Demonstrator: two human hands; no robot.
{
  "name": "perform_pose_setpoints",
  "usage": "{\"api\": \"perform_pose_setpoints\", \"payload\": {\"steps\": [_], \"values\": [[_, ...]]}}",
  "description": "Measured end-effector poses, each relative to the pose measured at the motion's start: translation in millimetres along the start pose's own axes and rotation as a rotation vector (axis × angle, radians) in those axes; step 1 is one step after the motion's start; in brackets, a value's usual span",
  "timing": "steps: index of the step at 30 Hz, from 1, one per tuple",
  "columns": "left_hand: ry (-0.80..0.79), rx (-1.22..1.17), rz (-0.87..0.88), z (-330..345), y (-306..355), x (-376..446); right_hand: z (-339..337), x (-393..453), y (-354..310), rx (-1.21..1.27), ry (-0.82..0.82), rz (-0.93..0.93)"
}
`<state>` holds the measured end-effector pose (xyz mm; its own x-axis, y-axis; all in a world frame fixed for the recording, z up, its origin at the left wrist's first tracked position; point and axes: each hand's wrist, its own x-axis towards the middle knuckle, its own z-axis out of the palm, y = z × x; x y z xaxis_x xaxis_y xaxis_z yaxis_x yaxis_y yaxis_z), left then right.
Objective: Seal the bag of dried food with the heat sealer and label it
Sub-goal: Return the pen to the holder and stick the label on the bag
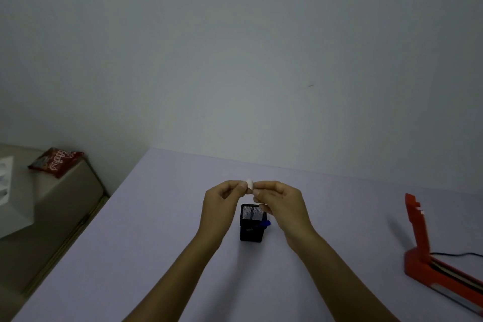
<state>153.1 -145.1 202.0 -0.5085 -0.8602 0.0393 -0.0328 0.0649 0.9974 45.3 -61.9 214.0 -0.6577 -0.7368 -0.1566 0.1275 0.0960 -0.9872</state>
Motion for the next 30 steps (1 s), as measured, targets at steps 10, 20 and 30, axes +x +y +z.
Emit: {"api": "perform_pose_setpoints", "payload": {"steps": [10, 20, 30], "values": [[-0.087, 0.248, 0.219, -5.8, -8.6, 1.3, -1.7, -0.6, -2.5, -0.006, -0.001, -0.022], [-0.061, 0.288, 0.28, -7.6, -7.3, 2.8, -7.7, -0.9, -0.6, -0.026, -0.079, 0.029], [-0.042, 0.348, 0.326, -10.9, -6.8, -0.5, -7.0, -2.2, -1.8, -0.003, -0.146, 0.076]]}}
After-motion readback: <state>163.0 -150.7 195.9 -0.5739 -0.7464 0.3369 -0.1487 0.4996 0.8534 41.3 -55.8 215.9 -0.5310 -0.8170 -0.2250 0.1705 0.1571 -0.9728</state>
